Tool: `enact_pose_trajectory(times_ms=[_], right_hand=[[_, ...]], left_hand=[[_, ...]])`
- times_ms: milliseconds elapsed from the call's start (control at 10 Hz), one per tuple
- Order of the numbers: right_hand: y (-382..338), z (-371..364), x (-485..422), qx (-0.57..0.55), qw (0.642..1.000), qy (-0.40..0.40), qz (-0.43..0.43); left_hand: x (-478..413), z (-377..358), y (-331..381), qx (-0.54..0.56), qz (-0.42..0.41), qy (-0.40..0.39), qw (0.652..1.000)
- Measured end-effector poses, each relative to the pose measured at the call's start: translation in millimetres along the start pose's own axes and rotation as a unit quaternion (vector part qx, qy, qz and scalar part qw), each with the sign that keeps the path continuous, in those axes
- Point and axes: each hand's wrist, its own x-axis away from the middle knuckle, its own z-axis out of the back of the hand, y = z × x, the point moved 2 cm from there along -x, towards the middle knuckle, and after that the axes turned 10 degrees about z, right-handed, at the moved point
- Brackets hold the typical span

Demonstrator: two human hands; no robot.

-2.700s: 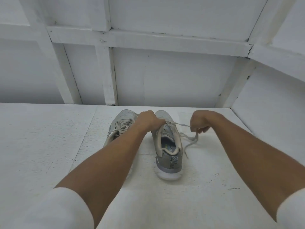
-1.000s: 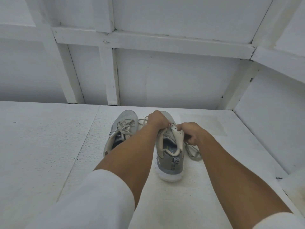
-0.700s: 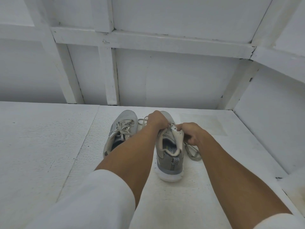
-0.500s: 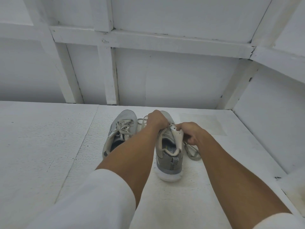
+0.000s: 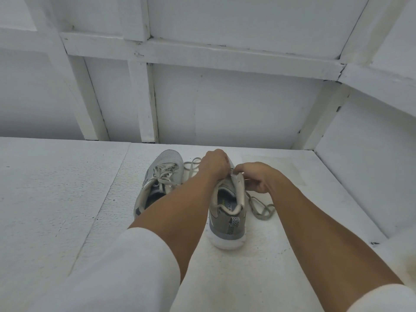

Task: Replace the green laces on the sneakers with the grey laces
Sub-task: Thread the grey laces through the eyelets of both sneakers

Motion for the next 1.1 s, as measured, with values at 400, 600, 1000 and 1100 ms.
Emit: enact_pose_trajectory(times_ms=[400, 600, 1000, 1100], right_hand=[[-0.2, 0.0, -26.3, 0.236, 0.959, 0.012, 0.156], [-70.7, 49.0, -10.9, 0.002, 0.955, 0.129, 0.266], [-14.1, 12.1, -20.8, 0.602, 0.724, -0.028, 0.335], [-10.1, 10.9, -21.6, 0.559, 0.758, -0.019, 0.335]], left_hand=[[11.2, 31.0, -0.6, -0.039, 0.017, 0.026, 0.999], [23.4, 35.8, -18.0, 0.038, 0.108, -0.102, 0.988], [26.3, 37.1, -34.6, 0.295, 0.206, -0.118, 0.925], [26.7, 35.7, -36.5, 0.311, 0.211, -0.121, 0.919]])
